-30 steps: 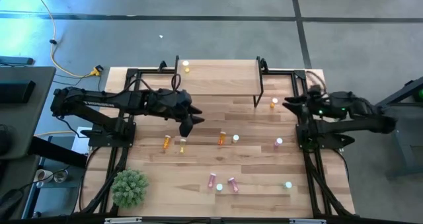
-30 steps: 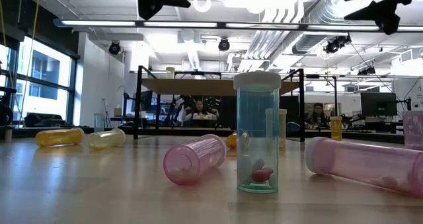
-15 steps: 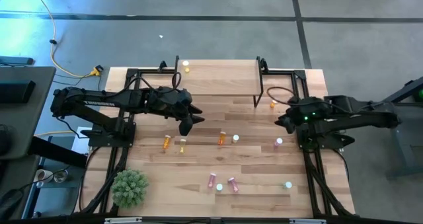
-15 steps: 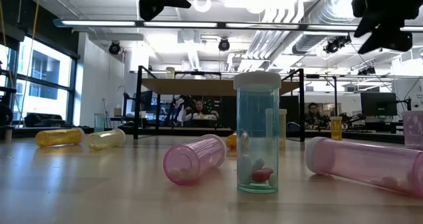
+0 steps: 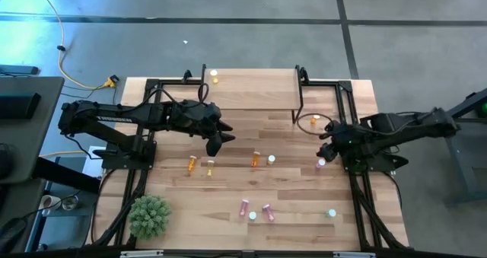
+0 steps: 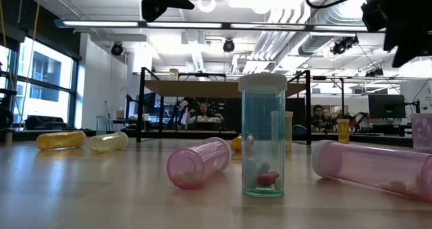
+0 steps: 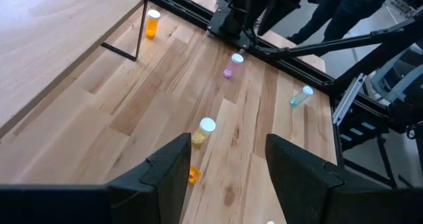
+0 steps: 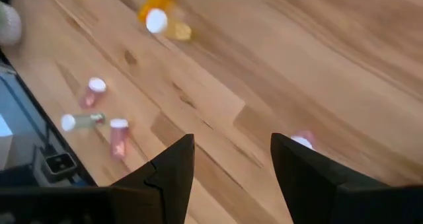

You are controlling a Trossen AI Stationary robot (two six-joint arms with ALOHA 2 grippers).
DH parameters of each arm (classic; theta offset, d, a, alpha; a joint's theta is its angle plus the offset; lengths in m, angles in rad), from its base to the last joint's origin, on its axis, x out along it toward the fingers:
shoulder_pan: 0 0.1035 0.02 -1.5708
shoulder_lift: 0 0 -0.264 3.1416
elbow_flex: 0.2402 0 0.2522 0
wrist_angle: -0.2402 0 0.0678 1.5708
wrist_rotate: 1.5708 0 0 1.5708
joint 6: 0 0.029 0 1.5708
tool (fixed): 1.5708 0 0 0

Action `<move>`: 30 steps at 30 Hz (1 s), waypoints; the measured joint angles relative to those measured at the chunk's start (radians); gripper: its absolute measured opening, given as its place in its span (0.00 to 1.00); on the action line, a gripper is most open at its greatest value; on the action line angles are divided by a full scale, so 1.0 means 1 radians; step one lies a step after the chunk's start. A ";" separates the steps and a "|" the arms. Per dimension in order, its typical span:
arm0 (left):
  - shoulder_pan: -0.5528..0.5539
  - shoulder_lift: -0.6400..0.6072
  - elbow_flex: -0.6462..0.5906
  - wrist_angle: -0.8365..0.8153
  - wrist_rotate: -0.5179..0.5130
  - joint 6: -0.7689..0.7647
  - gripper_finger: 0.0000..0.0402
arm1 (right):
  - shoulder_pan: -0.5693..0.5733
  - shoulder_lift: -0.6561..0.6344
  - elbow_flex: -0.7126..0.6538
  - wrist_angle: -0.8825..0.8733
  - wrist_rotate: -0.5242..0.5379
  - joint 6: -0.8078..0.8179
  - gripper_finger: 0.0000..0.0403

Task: Pick and place medicine bottles onto shelf by color
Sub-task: Put the top pink pill bottle on the shelf

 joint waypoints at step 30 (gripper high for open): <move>0.000 0.000 0.000 0.002 -0.007 0.018 0.46 | 0.234 0.355 -0.008 -0.091 0.124 0.528 0.47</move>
